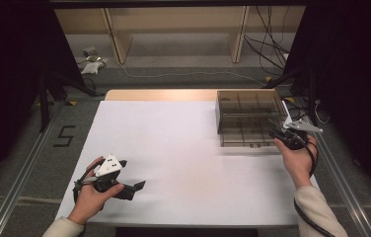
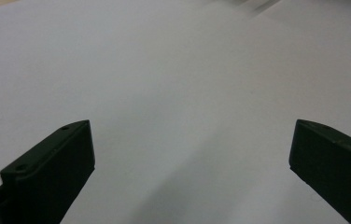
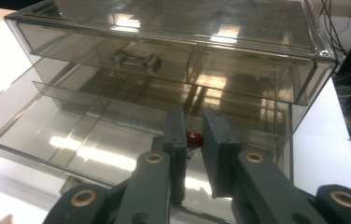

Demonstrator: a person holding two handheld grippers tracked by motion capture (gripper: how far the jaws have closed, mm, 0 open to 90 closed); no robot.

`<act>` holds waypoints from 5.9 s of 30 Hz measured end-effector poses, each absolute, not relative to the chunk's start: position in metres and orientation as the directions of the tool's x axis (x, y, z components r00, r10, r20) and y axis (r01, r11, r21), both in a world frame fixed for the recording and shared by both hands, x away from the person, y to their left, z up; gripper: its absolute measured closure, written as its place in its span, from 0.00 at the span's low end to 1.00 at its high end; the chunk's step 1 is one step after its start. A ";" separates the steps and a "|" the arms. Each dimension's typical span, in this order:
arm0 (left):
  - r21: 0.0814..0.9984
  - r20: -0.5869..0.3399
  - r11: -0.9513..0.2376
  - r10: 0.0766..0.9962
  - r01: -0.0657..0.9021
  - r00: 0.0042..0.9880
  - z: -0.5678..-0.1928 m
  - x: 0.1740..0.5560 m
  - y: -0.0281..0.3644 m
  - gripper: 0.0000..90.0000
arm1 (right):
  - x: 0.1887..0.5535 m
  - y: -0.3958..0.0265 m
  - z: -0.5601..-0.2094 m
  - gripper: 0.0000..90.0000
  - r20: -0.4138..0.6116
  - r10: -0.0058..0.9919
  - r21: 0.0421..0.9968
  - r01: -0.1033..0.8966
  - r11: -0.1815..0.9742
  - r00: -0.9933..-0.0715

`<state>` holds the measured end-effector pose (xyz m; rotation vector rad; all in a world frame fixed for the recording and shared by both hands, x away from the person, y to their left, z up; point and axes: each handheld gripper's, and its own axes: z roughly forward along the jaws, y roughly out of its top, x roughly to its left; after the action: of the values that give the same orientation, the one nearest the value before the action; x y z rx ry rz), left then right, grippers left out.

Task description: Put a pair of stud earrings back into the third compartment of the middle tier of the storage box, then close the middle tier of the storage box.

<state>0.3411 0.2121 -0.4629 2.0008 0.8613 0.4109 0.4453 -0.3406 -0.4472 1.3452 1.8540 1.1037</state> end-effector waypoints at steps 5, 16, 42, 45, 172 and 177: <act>0.835 -0.044 -0.360 0.710 0.416 0.703 -0.463 0.341 0.212 0.00 | 0.448 -0.342 -0.449 0.89 -0.008 0.953 0.871 0.466 0.154 -0.301; 0.835 -0.044 -0.360 0.710 0.416 0.703 -0.463 0.342 0.212 0.00 | 0.452 -0.344 -0.453 0.89 -0.022 0.954 0.857 0.486 0.172 -0.300; 0.837 -0.049 -0.359 0.703 0.413 0.710 -0.464 0.343 0.211 0.00 | 0.428 -0.321 -0.446 0.39 0.008 0.898 0.865 0.453 0.215 -0.441; 0.835 -0.049 -0.362 0.700 0.413 0.713 -0.464 0.343 0.211 0.00 | 0.423 -0.314 -0.444 0.34 -0.002 0.886 0.870 0.435 0.230 -0.464; 0.822 -0.049 -0.378 0.699 0.426 0.714 -0.468 0.345 0.208 0.00 | 0.448 -0.319 -0.464 1.00 -0.091 0.915 0.811 0.504 0.298 -0.394; 0.822 -0.049 -0.378 0.699 0.426 0.713 -0.468 0.345 0.209 0.00 | 0.451 -0.317 -0.464 1.00 -0.095 0.915 0.811 0.503 0.300 -0.392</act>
<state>0.3451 0.2086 -0.4683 2.0264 0.8582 0.3869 0.4514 -0.3173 -0.4636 1.2572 2.0117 0.9581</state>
